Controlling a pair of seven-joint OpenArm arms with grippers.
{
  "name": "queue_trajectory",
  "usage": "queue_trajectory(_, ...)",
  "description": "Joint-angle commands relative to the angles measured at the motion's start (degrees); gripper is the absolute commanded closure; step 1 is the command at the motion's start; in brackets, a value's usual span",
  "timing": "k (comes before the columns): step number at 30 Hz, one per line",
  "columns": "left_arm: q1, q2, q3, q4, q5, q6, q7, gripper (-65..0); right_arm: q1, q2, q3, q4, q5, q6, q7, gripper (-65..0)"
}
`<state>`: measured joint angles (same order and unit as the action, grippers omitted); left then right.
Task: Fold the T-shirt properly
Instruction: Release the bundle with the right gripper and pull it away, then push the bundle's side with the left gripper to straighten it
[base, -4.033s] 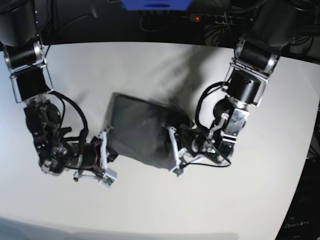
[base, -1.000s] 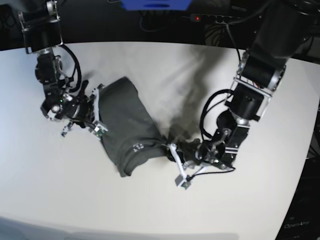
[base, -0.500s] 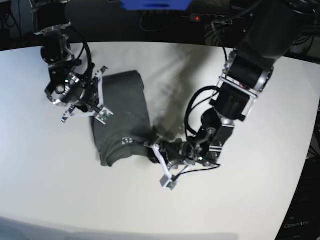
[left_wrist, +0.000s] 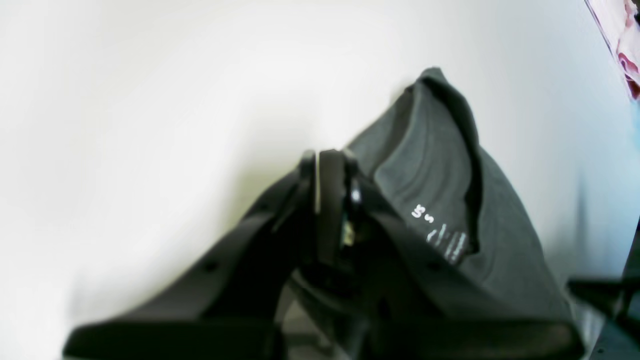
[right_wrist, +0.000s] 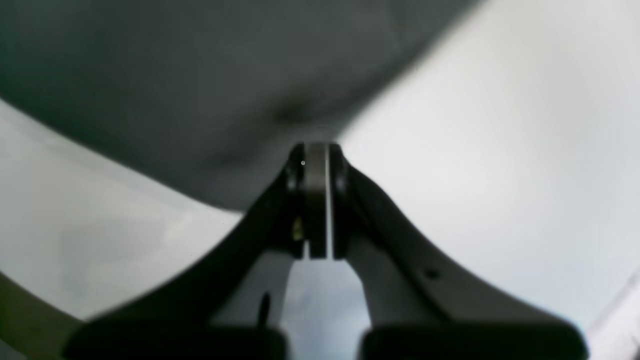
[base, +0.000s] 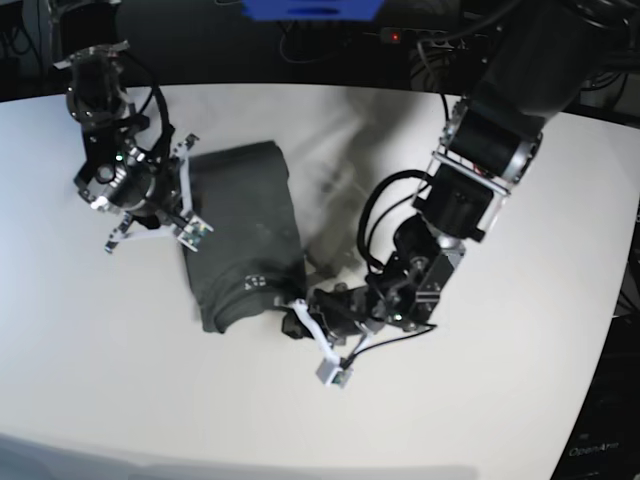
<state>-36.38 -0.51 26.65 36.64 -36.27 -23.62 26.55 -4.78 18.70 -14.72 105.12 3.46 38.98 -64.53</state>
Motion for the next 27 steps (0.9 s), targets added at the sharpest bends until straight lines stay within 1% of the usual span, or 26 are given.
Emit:
queue_trajectory(1, -2.1, -0.8, -0.4, 1.1, -1.0, -0.3, 0.0, -1.7, 0.8, 1.4, 0.3, 1.1, 0.2, 1.0, 0.4, -0.1)
queue_trajectory(3, -2.1, -1.3, -0.1, 1.2, -1.8, -0.3, 2.2, -1.7, 0.8, 2.7, 0.3, 1.1, 0.2, 1.0, 0.7, -0.1)
queue_trajectory(5, -1.5, -3.1, -0.1, 1.2, -2.1, -0.3, 3.6, -1.7, 0.8, 4.2, 0.3, 0.9, 0.2, 1.0, 0.9, -0.1)
queue_trajectory(8, 0.6, -5.2, -0.4, 5.5, -2.1, -0.3, 6.2, -1.7, 0.9, 5.6, 0.3, 0.9, 0.2, 1.0, 1.3, -0.1)
queue_trajectory(10, 2.3, -6.9, -0.4, 9.7, -2.0, -0.1, 9.4, -1.7, 0.7, 6.0, 0.3, 0.8, 0.2, 1.0, 3.5, -0.1)
queue_trajectory(12, 3.7, -7.7, -0.4, 14.2, -1.8, 0.0, 12.5, -1.7, 0.6, 6.0, 0.3, 0.6, 0.2, 1.0, 5.2, -0.1)
queue_trajectory(14, 5.1, -7.9, -0.4, 17.7, -1.6, 0.1, 15.3, -1.7, 0.6, 6.0, 0.3, -0.5, 0.2, 1.0, 5.9, -0.1)
queue_trajectory(16, 5.7, -7.9, -0.4, 19.7, -1.6, 0.2, 16.9, -1.7, 0.9, 6.0, -0.1, -2.7, 0.2, 1.0, 7.4, -0.1)
queue_trajectory(20, 5.7, -7.9, -0.4, 19.8, -1.5, 0.2, 17.5, -1.7, 0.8, 6.0, -0.2, -7.2, 0.2, 1.0, 11.7, -0.1)
queue_trajectory(24, 5.7, -8.2, -0.1, 17.7, -1.5, 0.2, 16.8, -1.7, 0.6, 6.0, -0.2, -11.7, 0.2, 1.0, 15.6, -0.1)
queue_trajectory(27, 5.7, -7.8, -0.1, 14.9, -1.5, 0.2, 14.2, -1.7, 0.6, 5.9, -0.2, -14.3, 0.2, 1.0, 17.5, -0.1)
